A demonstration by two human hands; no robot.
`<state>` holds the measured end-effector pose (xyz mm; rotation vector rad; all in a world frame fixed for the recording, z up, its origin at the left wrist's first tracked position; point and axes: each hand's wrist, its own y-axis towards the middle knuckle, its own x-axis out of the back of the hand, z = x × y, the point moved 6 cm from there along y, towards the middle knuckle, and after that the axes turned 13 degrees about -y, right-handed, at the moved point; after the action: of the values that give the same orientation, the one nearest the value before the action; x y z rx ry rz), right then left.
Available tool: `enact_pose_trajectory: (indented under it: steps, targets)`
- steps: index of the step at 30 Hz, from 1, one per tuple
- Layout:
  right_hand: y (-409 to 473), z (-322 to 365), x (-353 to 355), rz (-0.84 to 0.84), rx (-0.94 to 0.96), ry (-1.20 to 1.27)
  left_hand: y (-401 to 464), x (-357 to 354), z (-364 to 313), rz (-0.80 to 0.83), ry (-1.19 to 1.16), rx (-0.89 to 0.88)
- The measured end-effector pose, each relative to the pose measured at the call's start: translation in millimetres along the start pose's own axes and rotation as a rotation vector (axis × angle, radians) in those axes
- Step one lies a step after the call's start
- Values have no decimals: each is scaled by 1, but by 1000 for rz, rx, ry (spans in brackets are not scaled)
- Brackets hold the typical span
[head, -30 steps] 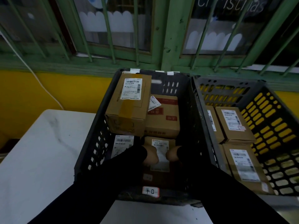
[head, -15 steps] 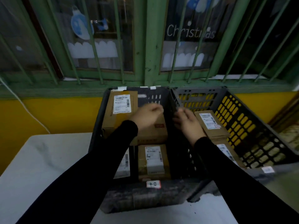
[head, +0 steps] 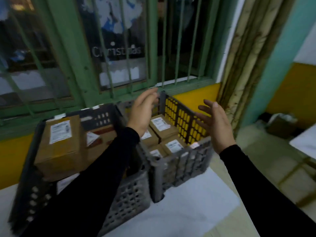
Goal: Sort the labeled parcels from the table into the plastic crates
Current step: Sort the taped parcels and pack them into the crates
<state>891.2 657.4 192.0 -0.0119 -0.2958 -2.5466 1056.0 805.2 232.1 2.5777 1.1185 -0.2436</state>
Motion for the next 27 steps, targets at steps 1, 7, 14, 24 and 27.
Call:
enact_pose_trajectory:
  steps: [1,7,14,24,27]
  targets:
    - [-1,1,30,-29,14,12,-1,-28,4,25,-13,-5]
    - [-9,-3,243,-251,36,18,-23,-228,48,225,-104,5]
    - [-42,-14,475,-556,-21,-48,-57,-456,110,429,-199,95]
    - [-61,-40,714,-885,-99,-169,-60,-741,218,737,-372,276]
    - [-58,-48,778,-959,-160,-242,-66,-824,247,830,-375,334]
